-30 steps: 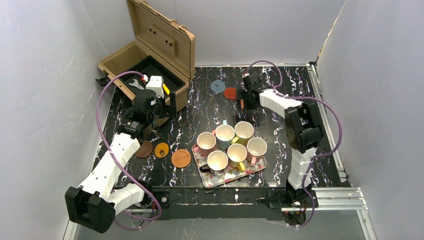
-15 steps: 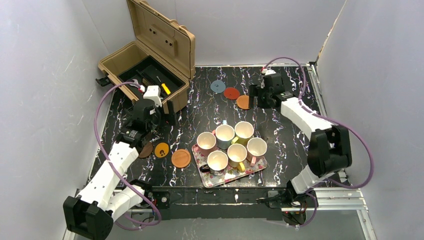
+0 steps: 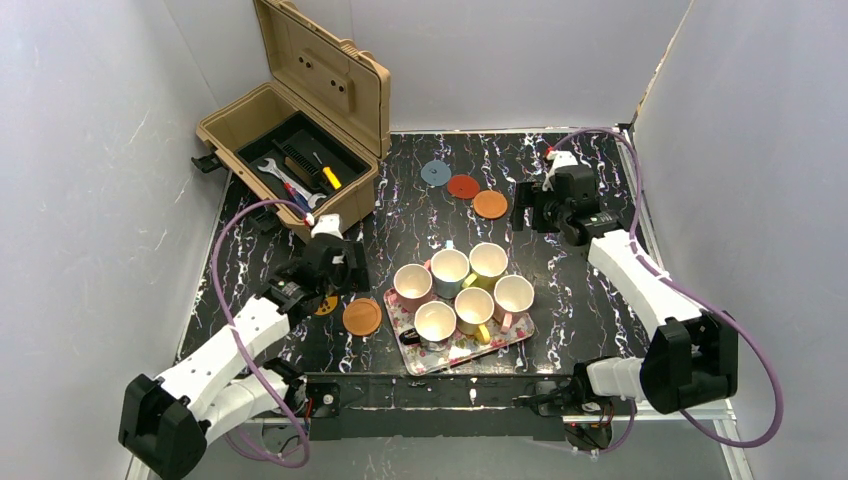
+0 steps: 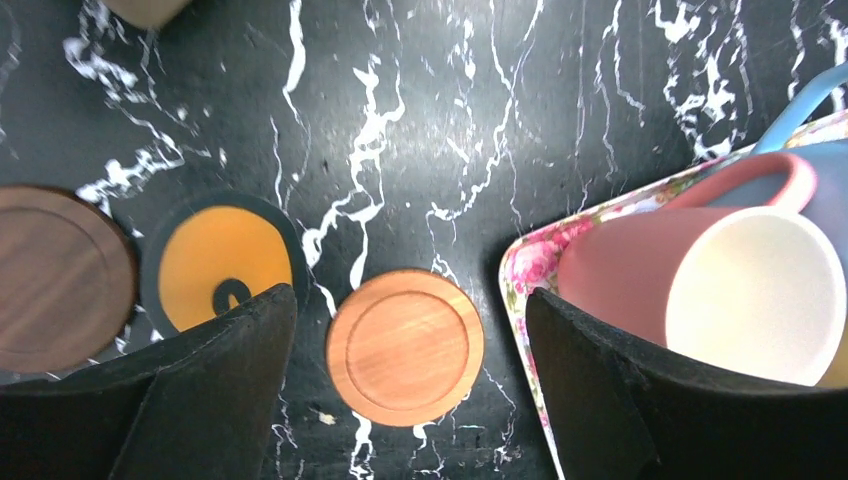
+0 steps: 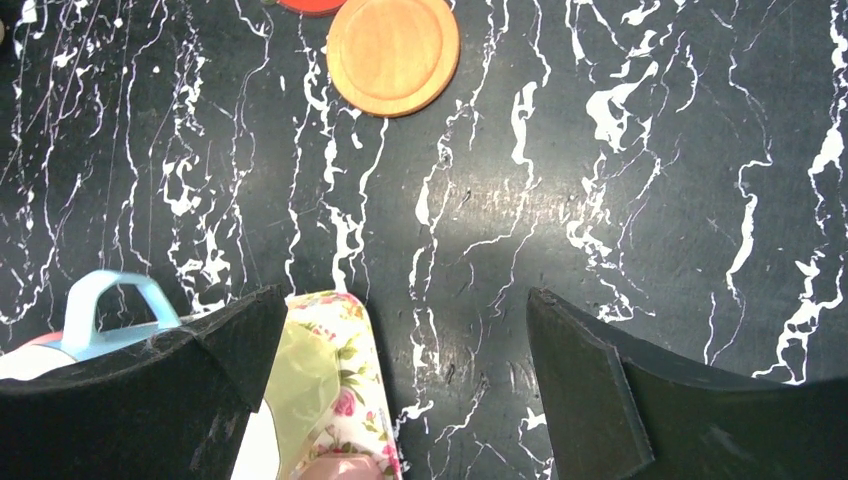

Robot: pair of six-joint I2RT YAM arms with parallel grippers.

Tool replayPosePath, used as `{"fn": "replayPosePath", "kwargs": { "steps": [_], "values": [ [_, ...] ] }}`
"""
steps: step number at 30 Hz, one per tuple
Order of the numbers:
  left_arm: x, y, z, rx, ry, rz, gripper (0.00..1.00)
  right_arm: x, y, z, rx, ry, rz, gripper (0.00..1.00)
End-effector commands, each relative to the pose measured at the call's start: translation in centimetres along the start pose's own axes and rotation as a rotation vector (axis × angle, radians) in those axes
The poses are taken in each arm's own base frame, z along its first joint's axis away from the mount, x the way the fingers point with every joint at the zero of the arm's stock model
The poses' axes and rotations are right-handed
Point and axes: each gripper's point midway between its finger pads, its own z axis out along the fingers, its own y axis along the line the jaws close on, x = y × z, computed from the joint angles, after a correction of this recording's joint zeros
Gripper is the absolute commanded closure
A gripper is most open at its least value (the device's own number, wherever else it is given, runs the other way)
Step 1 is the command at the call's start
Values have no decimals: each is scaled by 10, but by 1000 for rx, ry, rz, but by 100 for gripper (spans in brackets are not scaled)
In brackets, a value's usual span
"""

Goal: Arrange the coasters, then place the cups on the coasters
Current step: Move the coaster to the center of the board.

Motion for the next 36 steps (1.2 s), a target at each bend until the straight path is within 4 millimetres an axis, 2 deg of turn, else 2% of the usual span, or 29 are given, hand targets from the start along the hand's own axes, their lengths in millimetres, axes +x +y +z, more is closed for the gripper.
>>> {"fn": "replayPosePath", "kwargs": {
  "steps": [1,6,11,17,22,27,29,31,36],
  "values": [
    [30,7,8,-87,52,-77,18,-6,8,-10,-50,-58,-5,1],
    [58,3,13,-87,116,-64,20,2,7,-19,-49,-58,1,1],
    [89,10,11,-111,172,-64,23,2,7,-27,-51,-69,6,1],
    [116,19,3,-167,209,-44,23,1,8,-30,-54,-73,20,1],
    [124,22,2,-174,210,-71,24,2,8,-34,-53,-71,22,1],
    [122,12,0,-153,217,-9,22,5,7,-35,-49,-65,17,1],
    [126,9,0,-151,234,13,20,5,7,-35,-50,-65,18,1],
    [129,8,1,-152,246,27,11,6,6,-36,-44,-63,16,1],
    [132,4,0,-147,240,43,9,5,4,-39,-33,-70,9,1]
  ]
}}
